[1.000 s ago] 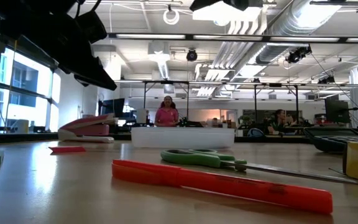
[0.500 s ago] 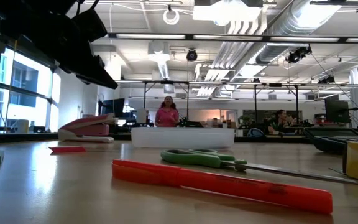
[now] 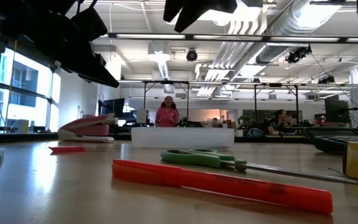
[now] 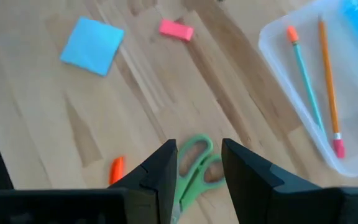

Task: Pack school essentials
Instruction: Put the green scissor into the blue supply box

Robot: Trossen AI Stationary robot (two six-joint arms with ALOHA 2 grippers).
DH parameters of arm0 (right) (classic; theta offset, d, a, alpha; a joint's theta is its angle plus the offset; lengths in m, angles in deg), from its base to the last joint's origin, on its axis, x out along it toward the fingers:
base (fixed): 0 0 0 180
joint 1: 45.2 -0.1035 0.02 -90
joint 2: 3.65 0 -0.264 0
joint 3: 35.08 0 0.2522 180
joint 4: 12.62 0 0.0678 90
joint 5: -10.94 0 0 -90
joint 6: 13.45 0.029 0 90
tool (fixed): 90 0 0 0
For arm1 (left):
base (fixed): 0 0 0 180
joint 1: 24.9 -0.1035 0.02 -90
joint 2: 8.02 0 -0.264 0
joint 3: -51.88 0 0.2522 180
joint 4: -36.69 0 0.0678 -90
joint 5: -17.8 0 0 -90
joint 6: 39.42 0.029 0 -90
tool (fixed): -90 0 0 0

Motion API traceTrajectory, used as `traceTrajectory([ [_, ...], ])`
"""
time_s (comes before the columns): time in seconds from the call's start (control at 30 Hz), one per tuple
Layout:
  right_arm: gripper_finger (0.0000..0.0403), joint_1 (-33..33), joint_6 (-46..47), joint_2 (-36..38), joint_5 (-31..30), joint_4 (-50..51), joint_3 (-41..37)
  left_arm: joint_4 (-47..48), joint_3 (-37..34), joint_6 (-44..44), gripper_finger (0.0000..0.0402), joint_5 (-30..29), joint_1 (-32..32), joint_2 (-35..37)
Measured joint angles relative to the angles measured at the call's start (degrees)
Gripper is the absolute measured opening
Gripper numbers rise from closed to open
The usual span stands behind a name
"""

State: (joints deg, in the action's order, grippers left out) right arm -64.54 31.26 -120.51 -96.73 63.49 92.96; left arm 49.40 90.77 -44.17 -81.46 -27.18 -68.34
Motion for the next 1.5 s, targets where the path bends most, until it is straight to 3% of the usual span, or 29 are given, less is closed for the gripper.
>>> traceTrajectory([
  [0.17,0.0134,-0.7,0.0,-2.1,1.8,-0.5,0.0,2.4,0.0,-1.3,0.0109,-2.1,0.0,0.0],
  [0.33,0.0179,-1.0,0.6,-4.7,1.7,-0.5,0.0,2.9,0.0,-2.5,0.0109,-3.8,0.0,0.0],
  [0.5,0.0208,-0.2,8.5,-6.8,3.6,-0.7,0.0,2.9,0.0,-2.5,0.0109,-3.8,0.0,0.0],
  [0.8,0.0199,-0.2,16.6,-10.7,7.8,-0.5,0.0,2.9,0.0,-2.6,0.0108,-3.8,0.0,0.0],
  [1.0,0.0189,-0.2,19.3,-12.3,5.6,0.1,0.0,3.7,0.0,-2.6,0.011,-3.6,0.0,0.0],
  [1.33,0.0188,-0.3,22.8,-16.3,5.5,2.8,0.0,21.6,4.3,-6.9,0.011,-4.8,0.0,0.0],
  [1.5,0.0188,-0.2,23.9,-16.9,4.0,2.7,0.0,23.6,4.9,-8.4,0.011,-5.0,0.0,0.0],
])
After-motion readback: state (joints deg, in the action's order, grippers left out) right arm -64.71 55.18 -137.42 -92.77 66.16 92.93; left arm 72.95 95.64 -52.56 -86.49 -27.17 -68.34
